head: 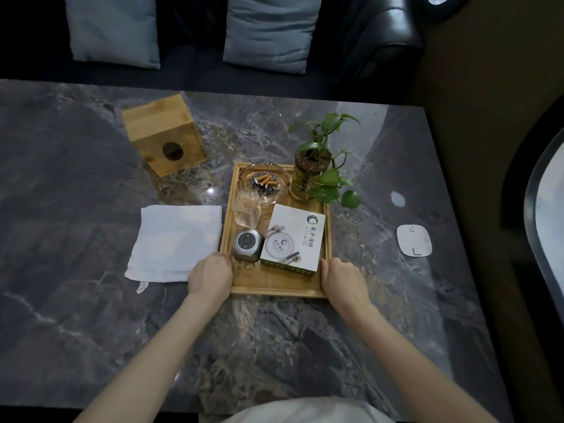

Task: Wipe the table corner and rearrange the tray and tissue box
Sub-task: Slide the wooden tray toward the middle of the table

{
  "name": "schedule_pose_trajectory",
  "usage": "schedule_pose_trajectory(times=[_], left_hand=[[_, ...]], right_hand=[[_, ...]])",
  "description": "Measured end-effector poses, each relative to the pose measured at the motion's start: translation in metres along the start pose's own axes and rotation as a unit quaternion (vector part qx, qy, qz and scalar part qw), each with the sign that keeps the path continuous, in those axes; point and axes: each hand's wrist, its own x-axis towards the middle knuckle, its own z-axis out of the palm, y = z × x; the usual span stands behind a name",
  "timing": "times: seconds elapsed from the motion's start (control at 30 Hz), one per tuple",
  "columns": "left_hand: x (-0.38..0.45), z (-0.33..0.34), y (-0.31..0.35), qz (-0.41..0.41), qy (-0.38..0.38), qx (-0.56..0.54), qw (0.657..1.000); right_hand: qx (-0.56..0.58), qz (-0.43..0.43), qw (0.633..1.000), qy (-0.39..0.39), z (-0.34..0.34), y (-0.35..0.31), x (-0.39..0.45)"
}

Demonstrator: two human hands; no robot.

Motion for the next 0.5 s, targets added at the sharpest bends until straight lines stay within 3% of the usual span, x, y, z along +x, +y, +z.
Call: schedule_pose_trajectory(times=[0.5], left_hand=[[0.0057, 0.0086, -0.0031, -0.018, -0.014, 0.006, 1.000]], right_hand=[[-0.003, 0.005, 0.998, -0.064, -0.0034, 0.0046, 0.0033]])
